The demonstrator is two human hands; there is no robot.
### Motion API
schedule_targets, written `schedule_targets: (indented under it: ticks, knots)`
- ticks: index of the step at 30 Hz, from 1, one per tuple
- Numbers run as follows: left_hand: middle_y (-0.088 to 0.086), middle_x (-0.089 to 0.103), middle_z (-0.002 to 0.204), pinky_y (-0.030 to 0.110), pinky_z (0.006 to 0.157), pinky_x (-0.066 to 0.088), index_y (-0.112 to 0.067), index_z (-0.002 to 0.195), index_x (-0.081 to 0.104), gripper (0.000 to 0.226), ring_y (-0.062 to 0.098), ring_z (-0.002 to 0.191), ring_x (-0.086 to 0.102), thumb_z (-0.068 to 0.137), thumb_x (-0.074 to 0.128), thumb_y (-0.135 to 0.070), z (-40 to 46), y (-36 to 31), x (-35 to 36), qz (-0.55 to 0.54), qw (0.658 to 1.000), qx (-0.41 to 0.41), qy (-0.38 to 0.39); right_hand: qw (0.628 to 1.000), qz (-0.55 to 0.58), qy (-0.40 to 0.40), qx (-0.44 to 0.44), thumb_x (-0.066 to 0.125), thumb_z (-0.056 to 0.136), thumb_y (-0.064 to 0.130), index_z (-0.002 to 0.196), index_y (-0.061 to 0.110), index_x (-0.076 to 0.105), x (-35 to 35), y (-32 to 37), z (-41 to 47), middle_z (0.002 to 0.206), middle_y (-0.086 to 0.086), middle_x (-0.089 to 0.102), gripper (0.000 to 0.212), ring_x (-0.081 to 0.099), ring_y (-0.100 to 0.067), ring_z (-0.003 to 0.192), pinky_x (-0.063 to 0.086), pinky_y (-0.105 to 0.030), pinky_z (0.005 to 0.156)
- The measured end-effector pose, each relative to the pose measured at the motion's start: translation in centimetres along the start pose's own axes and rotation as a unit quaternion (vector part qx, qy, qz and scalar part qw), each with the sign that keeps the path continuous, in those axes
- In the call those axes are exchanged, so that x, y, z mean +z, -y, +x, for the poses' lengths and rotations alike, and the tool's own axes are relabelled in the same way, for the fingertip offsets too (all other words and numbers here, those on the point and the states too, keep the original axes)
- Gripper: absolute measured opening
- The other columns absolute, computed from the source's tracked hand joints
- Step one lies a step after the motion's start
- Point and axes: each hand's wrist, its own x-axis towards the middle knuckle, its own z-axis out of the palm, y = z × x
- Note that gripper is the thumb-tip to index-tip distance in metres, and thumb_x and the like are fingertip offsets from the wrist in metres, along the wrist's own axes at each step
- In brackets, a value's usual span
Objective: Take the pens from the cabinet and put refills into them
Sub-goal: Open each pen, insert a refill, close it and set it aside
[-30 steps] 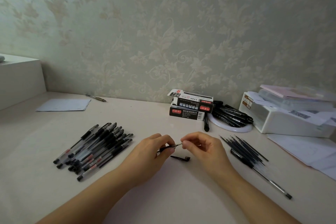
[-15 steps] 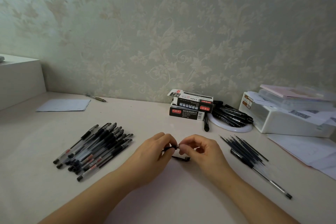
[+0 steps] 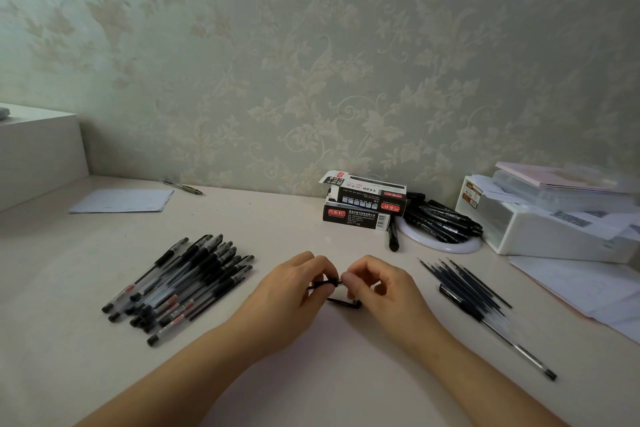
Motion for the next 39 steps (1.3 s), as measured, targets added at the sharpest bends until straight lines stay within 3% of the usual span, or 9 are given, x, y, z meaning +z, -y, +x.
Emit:
schedule_targets:
  ticks: [4, 9, 13, 17, 19, 23, 28, 36, 39]
  knots:
    - [-0.015, 0.052, 0.088, 0.021, 0.064, 0.042, -0.033, 0.097, 0.057, 0.006, 0.010, 0.072, 0.053, 0.094, 0.055, -0.028, 0.0, -0.1, 0.1, 0.003, 1.000, 0.009, 0.001, 1.000, -0.001, -0.012, 0.014, 0.055, 0.089, 0.054, 0.074, 0.020, 0.066, 0.1, 0.2, -0.1, 0.069, -0.001, 0.068, 0.038, 0.063, -0.017, 0.068, 0.050, -0.031, 0.070]
    - [-0.015, 0.052, 0.088, 0.016, 0.063, 0.038, -0.034, 0.097, 0.058, 0.007, 0.008, 0.072, 0.053, 0.094, 0.055, -0.028, 0.1, 0.1, 0.0, 0.004, 1.000, 0.001, -0.004, 1.000, 0.007, -0.002, -0.003, 0.070, 0.089, 0.032, 0.087, 0.032, 0.068, 0.0, 0.2, 0.0, 0.081, 0.014, 0.067, 0.002, 0.053, -0.002, 0.066, 0.041, -0.016, 0.060]
    - [-0.016, 0.051, 0.087, 0.015, 0.063, 0.037, -0.033, 0.097, 0.058, 0.007, 0.009, 0.072, 0.053, 0.094, 0.055, -0.028, 0.0, 0.0, 0.1, -0.003, 1.000, 0.001, 0.000, 1.000, -0.008, 0.014, 0.001, 0.063, 0.093, 0.034, 0.081, 0.028, 0.066, 0.0, 0.1, -0.1, 0.073, 0.002, 0.065, 0.015, 0.057, -0.012, 0.066, 0.045, -0.029, 0.063]
    - [-0.015, 0.052, 0.088, 0.019, 0.065, 0.041, -0.032, 0.098, 0.059, 0.008, 0.009, 0.072, 0.053, 0.094, 0.055, -0.027, 0.0, -0.1, 0.1, -0.008, 1.000, 0.003, -0.002, 1.000, -0.010, 0.014, 0.008, 0.058, 0.093, 0.045, 0.073, 0.023, 0.064, 0.1, 0.2, -0.1, 0.062, 0.004, 0.061, 0.030, 0.052, -0.007, 0.059, 0.042, -0.021, 0.060]
    - [-0.014, 0.053, 0.087, 0.016, 0.064, 0.039, -0.030, 0.099, 0.061, 0.008, 0.008, 0.073, 0.052, 0.094, 0.055, -0.026, 0.0, -0.1, 0.1, -0.011, 1.000, 0.000, -0.009, 1.000, -0.012, 0.007, 0.001, 0.058, 0.093, 0.044, 0.078, 0.025, 0.066, 0.1, 0.3, -0.1, 0.070, 0.002, 0.064, 0.026, 0.054, -0.014, 0.064, 0.043, -0.025, 0.062]
    - [-0.013, 0.055, 0.087, 0.012, 0.064, 0.036, -0.027, 0.100, 0.067, 0.012, 0.005, 0.074, 0.052, 0.094, 0.056, -0.026, 0.1, -0.2, -0.1, -0.011, 1.000, 0.001, -0.010, 1.000, -0.014, 0.011, -0.026, 0.059, 0.096, 0.031, 0.080, 0.027, 0.065, -0.2, 0.6, -0.2, 0.073, 0.008, 0.064, 0.018, 0.048, -0.001, 0.063, 0.039, -0.017, 0.061]
    - [-0.013, 0.054, 0.083, 0.015, 0.065, 0.040, -0.024, 0.090, 0.068, 0.005, 0.007, 0.072, 0.053, 0.090, 0.064, -0.021, 0.4, -0.6, -0.7, -0.023, 0.999, 0.007, -0.026, 0.998, -0.033, 0.009, -0.052, 0.057, 0.098, 0.026, 0.080, 0.021, 0.062, -0.2, 0.8, -0.3, 0.071, 0.012, 0.059, 0.019, 0.045, -0.001, 0.064, 0.036, -0.014, 0.061]
    - [-0.013, 0.054, 0.085, 0.020, 0.068, 0.044, -0.026, 0.090, 0.066, 0.003, 0.008, 0.073, 0.055, 0.089, 0.064, -0.023, 0.2, -0.4, -0.9, -0.016, 0.999, -0.015, -0.046, 0.998, -0.025, -0.055, -0.028, 0.055, 0.097, 0.033, 0.088, 0.025, 0.069, 0.0, 0.8, -0.1, 0.081, 0.013, 0.065, 0.019, 0.058, -0.007, 0.074, 0.041, -0.014, 0.066]
    - [-0.013, 0.054, 0.084, 0.018, 0.066, 0.043, -0.026, 0.092, 0.066, 0.004, 0.008, 0.071, 0.055, 0.090, 0.063, -0.025, 0.2, 0.0, -1.0, 0.000, 0.998, -0.043, -0.053, 0.997, -0.066, -0.050, 0.010, 0.067, 0.089, 0.037, 0.090, 0.031, 0.068, 0.0, 0.4, 0.0, 0.088, 0.014, 0.062, 0.006, 0.052, -0.005, 0.077, 0.041, -0.013, 0.069]
